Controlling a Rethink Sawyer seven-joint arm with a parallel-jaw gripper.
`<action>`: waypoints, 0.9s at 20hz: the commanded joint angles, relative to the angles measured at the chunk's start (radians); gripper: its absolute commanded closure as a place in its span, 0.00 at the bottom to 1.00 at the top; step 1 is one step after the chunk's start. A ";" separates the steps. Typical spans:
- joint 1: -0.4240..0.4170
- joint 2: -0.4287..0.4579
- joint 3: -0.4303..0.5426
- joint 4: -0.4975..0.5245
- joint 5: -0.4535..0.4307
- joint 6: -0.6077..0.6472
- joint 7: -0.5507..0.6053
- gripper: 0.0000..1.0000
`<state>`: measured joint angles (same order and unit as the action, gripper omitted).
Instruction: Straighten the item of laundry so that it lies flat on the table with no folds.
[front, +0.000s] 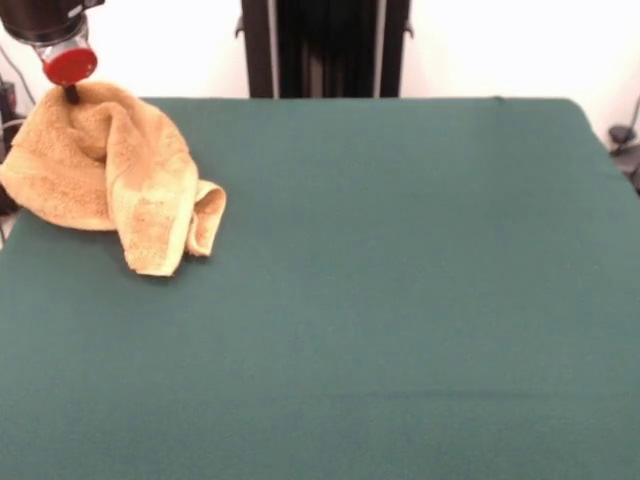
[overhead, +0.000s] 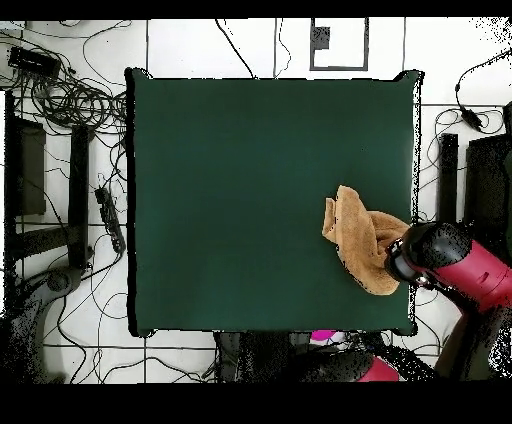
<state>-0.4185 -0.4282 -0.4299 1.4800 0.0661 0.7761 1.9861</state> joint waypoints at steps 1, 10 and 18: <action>0.055 0.005 0.162 0.102 0.098 0.004 0.195 1.00; 0.178 -0.059 0.147 0.088 0.226 0.161 0.323 1.00; 0.251 -0.022 0.097 -0.002 0.196 0.106 0.267 1.00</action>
<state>-0.2252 -0.4958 -0.4189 1.5026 0.2294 0.8239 2.0051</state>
